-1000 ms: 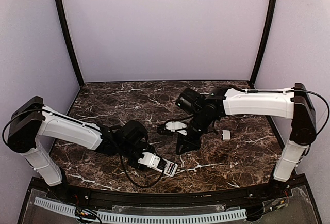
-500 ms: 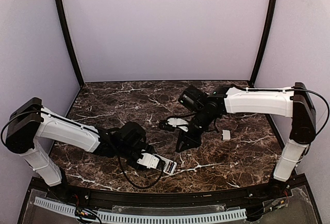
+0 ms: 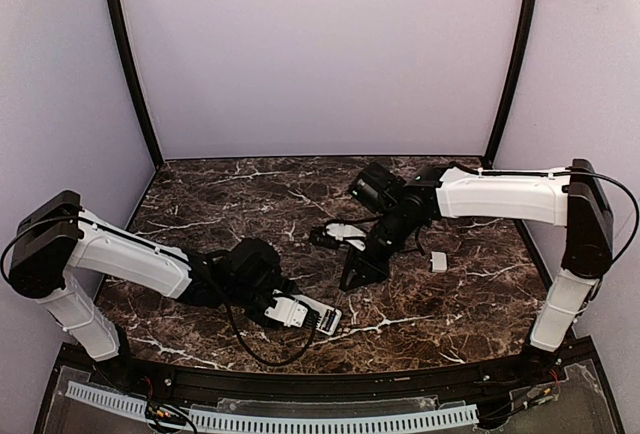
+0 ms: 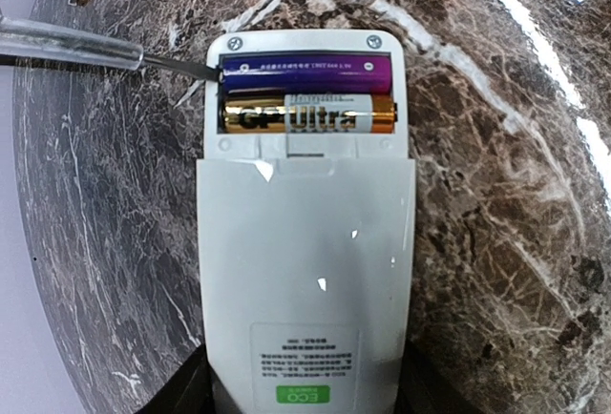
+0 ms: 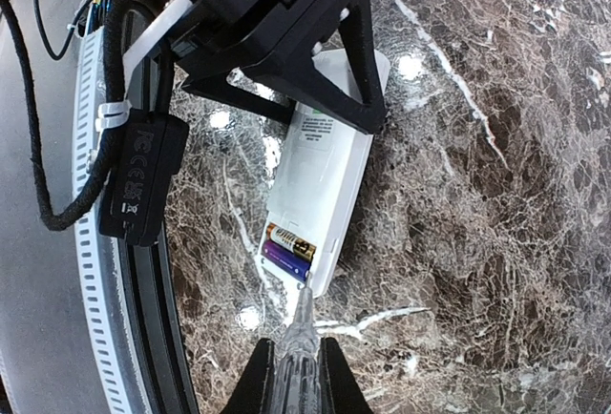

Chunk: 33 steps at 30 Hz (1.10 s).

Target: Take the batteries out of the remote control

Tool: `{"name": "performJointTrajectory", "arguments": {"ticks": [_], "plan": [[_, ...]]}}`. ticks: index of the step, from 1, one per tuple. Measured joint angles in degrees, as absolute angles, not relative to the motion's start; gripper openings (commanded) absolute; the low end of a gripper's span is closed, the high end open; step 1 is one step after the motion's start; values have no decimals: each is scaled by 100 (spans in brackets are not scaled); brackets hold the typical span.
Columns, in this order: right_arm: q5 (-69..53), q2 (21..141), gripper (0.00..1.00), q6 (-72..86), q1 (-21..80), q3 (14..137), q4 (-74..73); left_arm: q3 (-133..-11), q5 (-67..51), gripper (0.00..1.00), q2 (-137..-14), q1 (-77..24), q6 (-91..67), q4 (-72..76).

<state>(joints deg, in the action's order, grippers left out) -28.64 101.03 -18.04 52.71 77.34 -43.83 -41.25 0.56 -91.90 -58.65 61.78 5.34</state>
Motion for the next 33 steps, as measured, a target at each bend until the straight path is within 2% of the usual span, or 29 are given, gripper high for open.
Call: {"name": "performJointTrajectory", "arguments": {"ticks": [33], "plan": [[-3048, 10127, 0, -1492, 5078, 7734, -4097, -3660, 1000, 0, -9177, -5981, 6637, 1608]]}}
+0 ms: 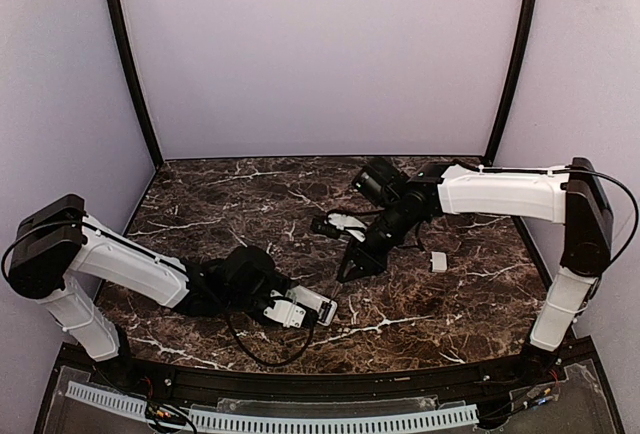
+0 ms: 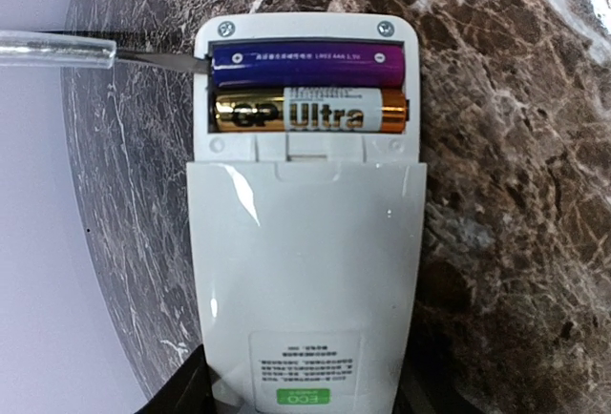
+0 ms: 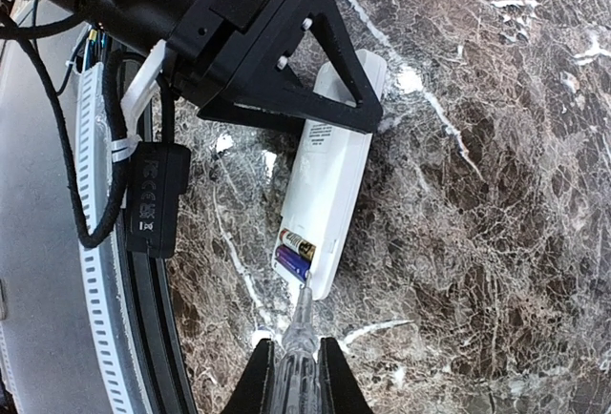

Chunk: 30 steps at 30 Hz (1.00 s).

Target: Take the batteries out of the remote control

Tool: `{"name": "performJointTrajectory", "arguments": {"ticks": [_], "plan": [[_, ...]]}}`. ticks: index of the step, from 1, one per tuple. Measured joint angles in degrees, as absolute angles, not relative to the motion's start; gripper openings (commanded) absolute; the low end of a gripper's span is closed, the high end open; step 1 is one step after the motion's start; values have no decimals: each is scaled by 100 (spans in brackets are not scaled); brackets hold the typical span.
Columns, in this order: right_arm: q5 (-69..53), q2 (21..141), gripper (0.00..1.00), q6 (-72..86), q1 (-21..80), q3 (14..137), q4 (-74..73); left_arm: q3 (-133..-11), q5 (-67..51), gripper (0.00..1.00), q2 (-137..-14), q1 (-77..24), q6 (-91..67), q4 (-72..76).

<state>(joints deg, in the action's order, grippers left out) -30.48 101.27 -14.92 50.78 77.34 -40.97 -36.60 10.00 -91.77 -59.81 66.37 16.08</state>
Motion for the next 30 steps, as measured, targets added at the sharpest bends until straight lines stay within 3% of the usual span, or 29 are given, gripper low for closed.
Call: {"name": "performJointTrajectory", "arguments": {"ticks": [30], "plan": [[-4165, 10315, 0, -735, 4595, 7380, -3555, -3483, 1645, 0, -9225, -6069, 6823, 2163]]}}
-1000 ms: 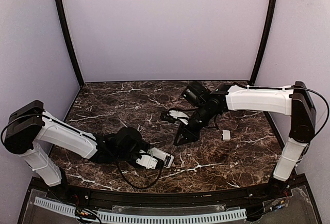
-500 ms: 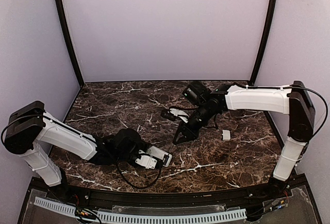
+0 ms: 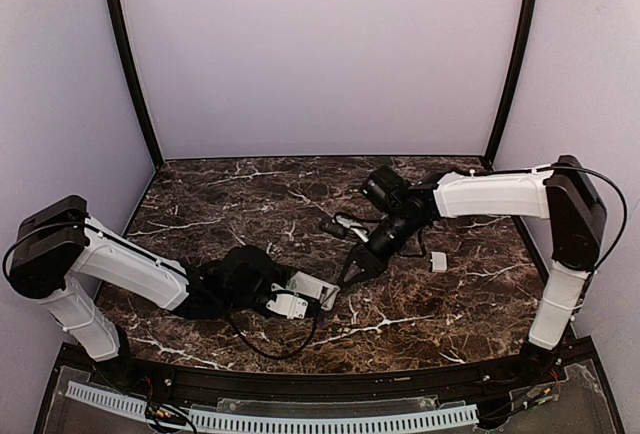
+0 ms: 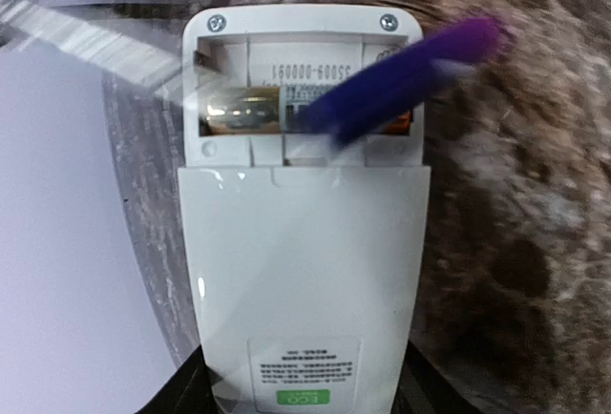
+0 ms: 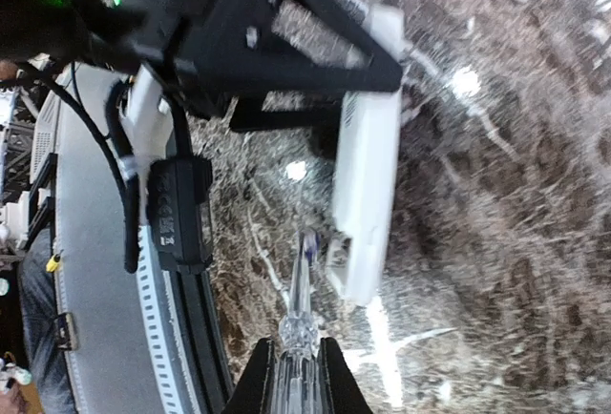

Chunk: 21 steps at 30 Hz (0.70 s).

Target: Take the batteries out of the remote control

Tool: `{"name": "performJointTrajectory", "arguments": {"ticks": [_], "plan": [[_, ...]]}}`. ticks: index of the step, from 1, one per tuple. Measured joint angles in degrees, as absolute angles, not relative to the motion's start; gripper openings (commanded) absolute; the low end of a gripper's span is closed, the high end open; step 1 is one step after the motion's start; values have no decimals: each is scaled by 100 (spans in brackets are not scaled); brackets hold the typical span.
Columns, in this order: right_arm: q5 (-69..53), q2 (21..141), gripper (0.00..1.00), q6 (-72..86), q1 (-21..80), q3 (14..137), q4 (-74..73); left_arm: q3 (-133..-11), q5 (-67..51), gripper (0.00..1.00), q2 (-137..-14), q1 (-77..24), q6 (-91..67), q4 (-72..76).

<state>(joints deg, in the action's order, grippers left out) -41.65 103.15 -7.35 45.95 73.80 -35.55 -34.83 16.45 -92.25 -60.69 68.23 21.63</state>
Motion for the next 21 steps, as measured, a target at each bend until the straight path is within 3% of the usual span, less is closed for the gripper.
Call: {"name": "performJointTrajectory", "arguments": {"ticks": [7, 21], "plan": [[-4506, 10814, 0, -489, 4799, 6989, -3787, -3638, 1933, 0, -9220, -6012, 6630, 3170], [-4364, 10541, 0, -224, 4668, 7015, -3774, -3638, 1957, 0, -9220, -6016, 6589, 3208]]}}
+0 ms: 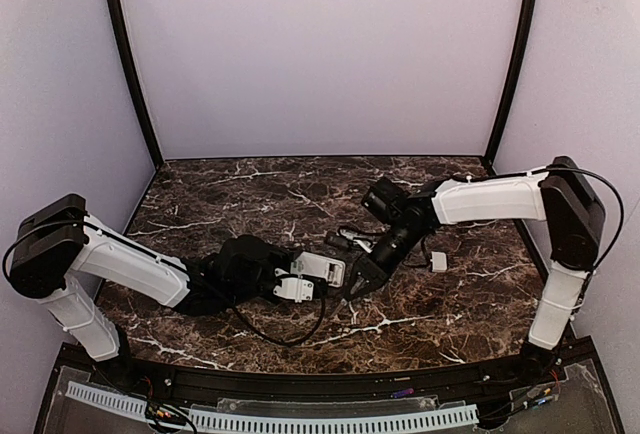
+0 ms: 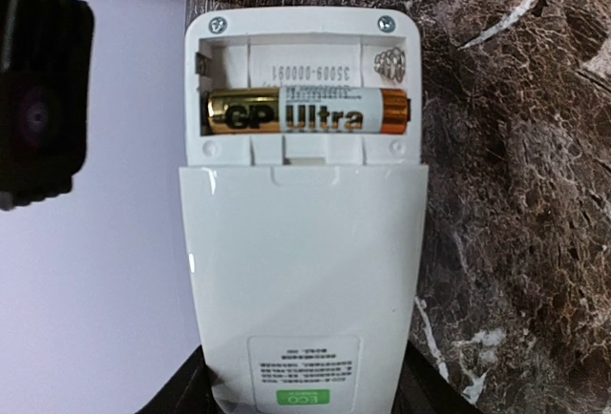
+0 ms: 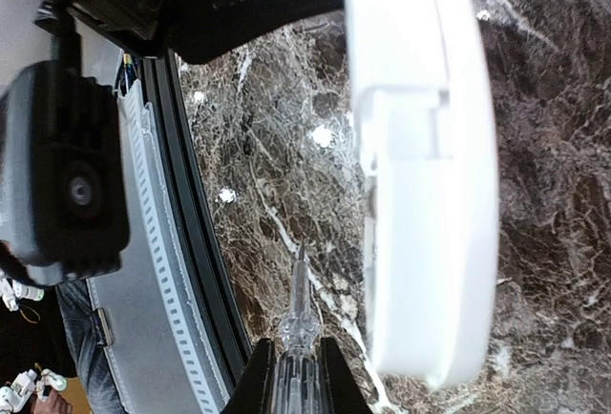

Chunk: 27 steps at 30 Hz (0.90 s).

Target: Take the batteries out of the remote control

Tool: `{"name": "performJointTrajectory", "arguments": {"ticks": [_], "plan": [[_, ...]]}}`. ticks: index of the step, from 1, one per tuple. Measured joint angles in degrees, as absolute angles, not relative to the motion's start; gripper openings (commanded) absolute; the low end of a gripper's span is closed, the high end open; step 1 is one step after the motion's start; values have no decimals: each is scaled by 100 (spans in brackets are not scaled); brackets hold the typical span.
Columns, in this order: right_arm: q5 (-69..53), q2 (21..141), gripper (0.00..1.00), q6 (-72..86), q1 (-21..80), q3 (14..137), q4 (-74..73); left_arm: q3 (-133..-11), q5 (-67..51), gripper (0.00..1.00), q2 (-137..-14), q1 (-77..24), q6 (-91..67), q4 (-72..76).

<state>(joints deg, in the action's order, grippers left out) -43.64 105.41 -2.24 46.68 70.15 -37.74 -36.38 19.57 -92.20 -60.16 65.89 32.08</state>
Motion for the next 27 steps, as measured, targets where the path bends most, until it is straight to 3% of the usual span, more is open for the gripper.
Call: {"name": "performJointTrajectory", "arguments": {"ticks": [15, 27], "plan": [[-3793, 9290, 0, -73, 4558, 7024, -3992, -3955, 1822, 0, -9220, -6016, 6077, 2322], [-2862, 8241, 0, 346, 4532, 6768, -4051, -4624, 1387, 0, -8932, -6016, 4888, 469]]}}
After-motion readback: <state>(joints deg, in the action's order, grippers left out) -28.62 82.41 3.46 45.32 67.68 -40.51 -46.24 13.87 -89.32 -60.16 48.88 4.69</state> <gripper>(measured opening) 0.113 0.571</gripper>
